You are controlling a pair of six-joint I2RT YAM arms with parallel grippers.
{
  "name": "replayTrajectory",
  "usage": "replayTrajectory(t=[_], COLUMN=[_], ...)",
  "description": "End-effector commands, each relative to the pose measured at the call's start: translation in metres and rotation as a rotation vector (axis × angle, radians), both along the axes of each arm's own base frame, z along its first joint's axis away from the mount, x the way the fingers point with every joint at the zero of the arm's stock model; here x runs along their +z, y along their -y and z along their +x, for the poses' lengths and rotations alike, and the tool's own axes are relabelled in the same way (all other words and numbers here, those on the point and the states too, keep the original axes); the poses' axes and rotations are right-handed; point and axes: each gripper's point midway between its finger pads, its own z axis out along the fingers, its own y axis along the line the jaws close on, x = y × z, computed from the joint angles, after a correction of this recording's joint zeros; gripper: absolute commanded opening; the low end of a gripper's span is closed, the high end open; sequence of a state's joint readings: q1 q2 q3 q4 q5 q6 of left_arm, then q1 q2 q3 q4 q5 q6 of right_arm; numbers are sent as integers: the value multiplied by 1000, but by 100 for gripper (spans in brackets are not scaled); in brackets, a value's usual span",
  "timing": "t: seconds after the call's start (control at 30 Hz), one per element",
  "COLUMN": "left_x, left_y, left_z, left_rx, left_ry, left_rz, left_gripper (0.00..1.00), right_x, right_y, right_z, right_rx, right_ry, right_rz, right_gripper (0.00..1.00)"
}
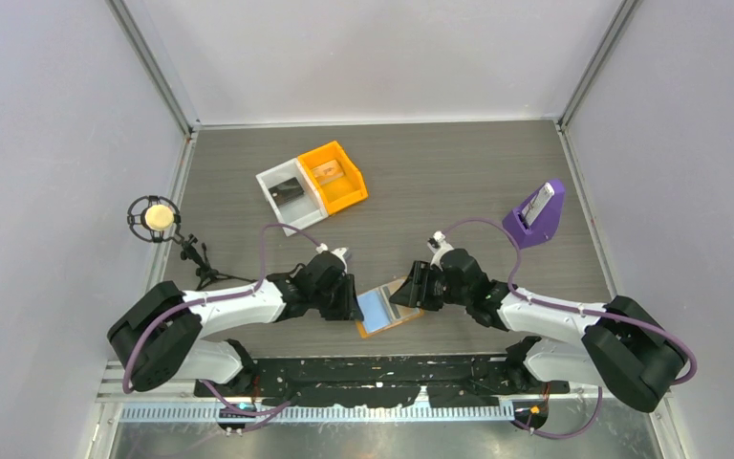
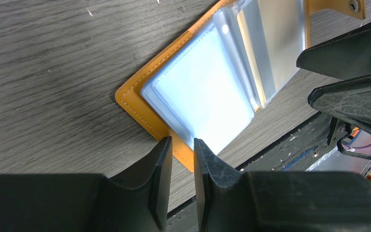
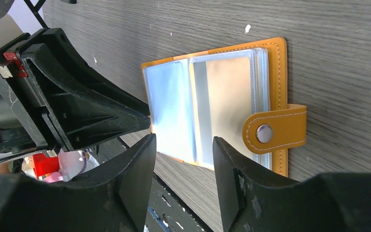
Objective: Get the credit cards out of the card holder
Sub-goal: Remove the credit card from the card holder.
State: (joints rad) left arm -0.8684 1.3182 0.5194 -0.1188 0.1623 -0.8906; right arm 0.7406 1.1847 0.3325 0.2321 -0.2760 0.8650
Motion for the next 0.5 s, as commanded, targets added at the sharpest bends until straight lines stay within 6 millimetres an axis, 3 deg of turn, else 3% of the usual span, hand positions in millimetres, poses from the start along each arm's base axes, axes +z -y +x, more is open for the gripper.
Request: replayTrajectory(t=[0.0, 0.2, 0.47], left_x=[-1, 2, 3], left_y=[3, 5, 10], left_z=[0, 0, 1], left_rx=[-2, -4, -10], left_ry=[3, 10, 6], left_rz=[-18, -31, -51], left_gripper=[25, 25, 25], right_x=[12, -2, -12], right_y=[0, 31, 24], right_z=[8, 15, 8], right_rx=[-6, -40, -11], right_ry=[69, 112, 71], right_rz=[-8, -211, -174], right_gripper=[54, 55, 55])
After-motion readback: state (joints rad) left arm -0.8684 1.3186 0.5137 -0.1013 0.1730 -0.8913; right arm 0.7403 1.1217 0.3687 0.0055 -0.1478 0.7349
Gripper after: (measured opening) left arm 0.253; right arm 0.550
